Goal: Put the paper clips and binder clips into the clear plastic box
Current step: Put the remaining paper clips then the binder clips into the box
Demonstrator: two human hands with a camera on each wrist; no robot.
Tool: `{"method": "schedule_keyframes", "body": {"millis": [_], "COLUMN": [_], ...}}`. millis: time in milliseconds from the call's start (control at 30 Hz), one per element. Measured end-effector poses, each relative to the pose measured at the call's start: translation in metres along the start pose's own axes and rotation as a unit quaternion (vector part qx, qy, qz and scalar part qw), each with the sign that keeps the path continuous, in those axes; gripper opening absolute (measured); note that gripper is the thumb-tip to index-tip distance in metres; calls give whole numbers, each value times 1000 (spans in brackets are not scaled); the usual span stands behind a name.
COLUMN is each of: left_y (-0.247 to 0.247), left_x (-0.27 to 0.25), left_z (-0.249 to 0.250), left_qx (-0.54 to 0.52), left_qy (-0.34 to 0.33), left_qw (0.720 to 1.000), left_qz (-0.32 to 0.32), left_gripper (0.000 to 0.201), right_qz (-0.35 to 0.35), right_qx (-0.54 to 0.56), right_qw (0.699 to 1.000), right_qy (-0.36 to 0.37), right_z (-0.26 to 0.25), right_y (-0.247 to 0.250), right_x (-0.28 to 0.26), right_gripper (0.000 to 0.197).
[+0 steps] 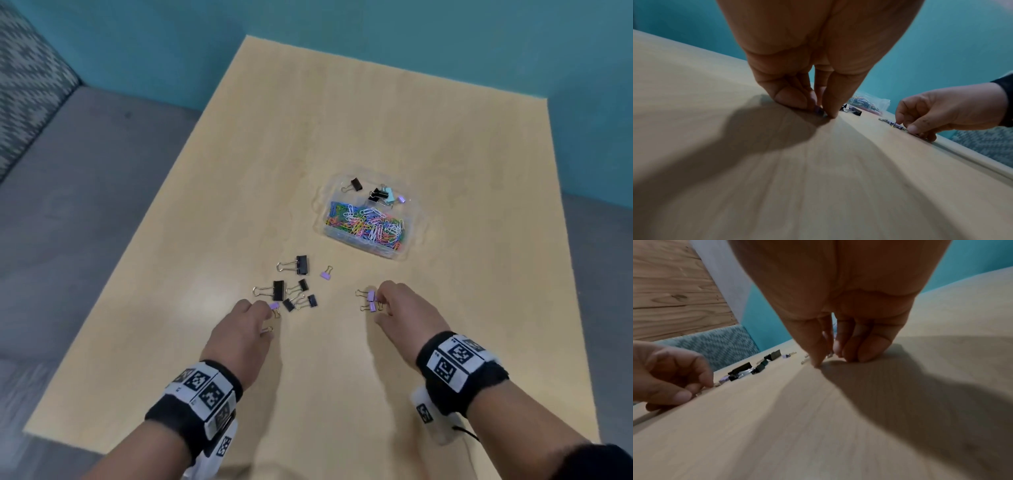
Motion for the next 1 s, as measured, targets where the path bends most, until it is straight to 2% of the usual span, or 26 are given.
{"method": "schedule_keyframes", "body": {"millis": [100, 233, 367, 433, 500, 533, 567, 633, 667, 700, 733, 767, 800, 833, 900, 933, 967, 1000], "left_y": [-2, -7, -11, -11, -6, -2, 1, 7, 10, 11, 13, 12, 11, 10, 9, 9, 8, 6], "left_x": [-1, 0, -3, -1, 2, 3, 2, -3, -4, -4, -3, 1, 5, 10, 18, 19, 19, 19], "left_z": [0, -1, 1, 1, 0, 0, 0, 3, 4, 5, 6, 6, 5, 4, 6, 10, 14, 16], "left_qx": [8, 46, 71, 47, -60, -166, -287, -476, -526, -552, -559, -549, -522, -473, -310, -211, -122, -61], "left_qy": [1, -23, -45, -19, 47, 91, 128, 175, 185, 188, 188, 188, 189, 186, 156, 131, 107, 86], "left_qw": [1000, 998, 996, 998, 997, 982, 948, 854, 819, 799, 795, 803, 823, 856, 937, 969, 987, 994], "left_qz": [11, 21, 33, 27, 10, -16, -51, -117, -138, -148, -147, -137, -121, -95, -38, -17, 0, 15], "left_gripper": [22, 20, 13, 14, 14, 13, 14, 17, 18, 18, 19, 21, 22, 23, 17, 10, 4, 9], "right_qz": [19, 14, 38, 55, 91, 119, 148, 181, 186, 189, 188, 185, 175, 162, 121, 96, 70, 43], "right_qx": [-4, -16, 26, 67, 166, 250, 346, 493, 531, 547, 545, 531, 509, 475, 360, 295, 229, 174], "right_qw": [1000, 1000, 997, 993, 975, 951, 912, 824, 795, 782, 784, 796, 814, 840, 909, 938, 960, 975], "right_qy": [-8, -17, -55, -81, -116, -138, -162, -211, -225, -231, -230, -227, -220, -209, -174, -156, -143, -135], "right_z": [-2, 0, 1, 4, 8, 8, 9, 7, 6, 5, 4, 4, 4, 3, -2, -6, -9, -13], "right_y": [-3, -6, 0, 1, 0, 0, -1, -2, -2, -1, -1, -1, -1, -1, 2, 3, 3, 3], "right_x": [4, 12, 16, 15, 12, 10, 8, 3, 1, 0, -1, 0, 2, 4, 9, 10, 11, 12], "right_gripper": [11, 18, 10, 8, 8, 10, 12, 18, 22, 26, 28, 28, 26, 21, 8, 7, 12, 19]}}
Point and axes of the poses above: each hand's wrist, its own x-axis towards the middle knuckle, its own y-axis out of the back of the hand, z = x × y, the point moved 2 cm from there along x, towards the middle knuckle, and after that the axes turned 14 degrees about y, right-handed, at the moved point
